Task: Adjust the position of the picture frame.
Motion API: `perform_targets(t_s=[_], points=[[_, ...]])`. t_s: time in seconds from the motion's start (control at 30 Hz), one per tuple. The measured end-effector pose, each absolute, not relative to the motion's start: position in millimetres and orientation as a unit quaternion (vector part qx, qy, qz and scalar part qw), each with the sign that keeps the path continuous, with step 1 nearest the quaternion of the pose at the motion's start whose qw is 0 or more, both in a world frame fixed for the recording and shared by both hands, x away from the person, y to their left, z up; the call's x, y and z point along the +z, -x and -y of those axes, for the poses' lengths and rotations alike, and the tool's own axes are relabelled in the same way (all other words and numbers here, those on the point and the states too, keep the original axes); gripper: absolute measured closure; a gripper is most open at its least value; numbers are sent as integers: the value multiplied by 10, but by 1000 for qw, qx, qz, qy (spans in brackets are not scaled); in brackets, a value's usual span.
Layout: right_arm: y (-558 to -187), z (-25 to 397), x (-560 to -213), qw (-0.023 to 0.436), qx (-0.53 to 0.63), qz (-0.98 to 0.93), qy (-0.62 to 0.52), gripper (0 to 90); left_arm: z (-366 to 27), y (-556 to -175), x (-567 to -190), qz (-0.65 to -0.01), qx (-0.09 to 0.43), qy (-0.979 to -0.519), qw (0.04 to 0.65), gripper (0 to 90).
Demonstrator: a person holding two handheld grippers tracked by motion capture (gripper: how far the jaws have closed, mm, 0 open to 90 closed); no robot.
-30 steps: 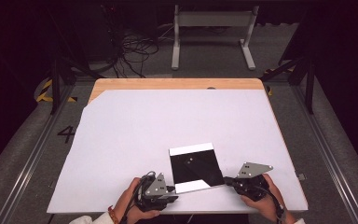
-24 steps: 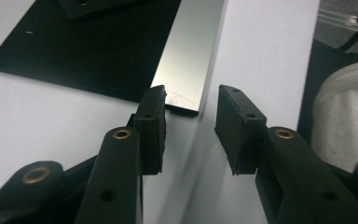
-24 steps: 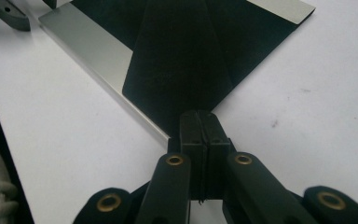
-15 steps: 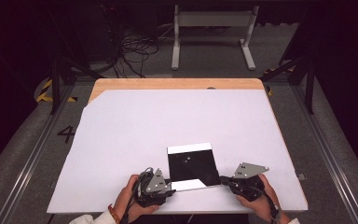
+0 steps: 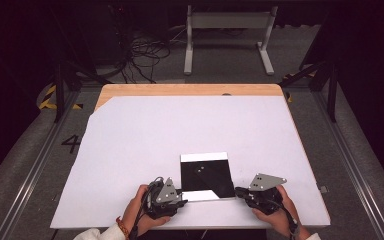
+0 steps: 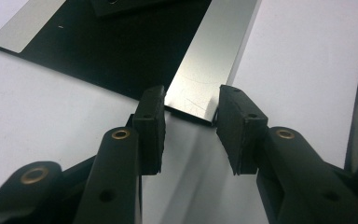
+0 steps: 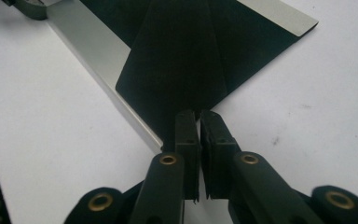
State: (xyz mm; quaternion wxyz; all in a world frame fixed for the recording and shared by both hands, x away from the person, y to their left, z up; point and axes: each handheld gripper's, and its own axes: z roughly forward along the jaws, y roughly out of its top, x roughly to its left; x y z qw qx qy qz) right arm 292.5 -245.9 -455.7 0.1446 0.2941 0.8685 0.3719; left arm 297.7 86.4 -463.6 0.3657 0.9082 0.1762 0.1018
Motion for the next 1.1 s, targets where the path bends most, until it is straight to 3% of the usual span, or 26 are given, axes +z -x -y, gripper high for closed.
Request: perform_targets(t_s=[0.37, 1.1], points=[[-2854, 2479, -4548, 123, 370, -879, -275, 833, -865, -2991, -4636, -174, 101, -908, 367, 626], [-2863, 2351, -4582, 153, 372, -870, -283, 816, -853, -3092, -4643, -185, 114, -904, 368, 620]])
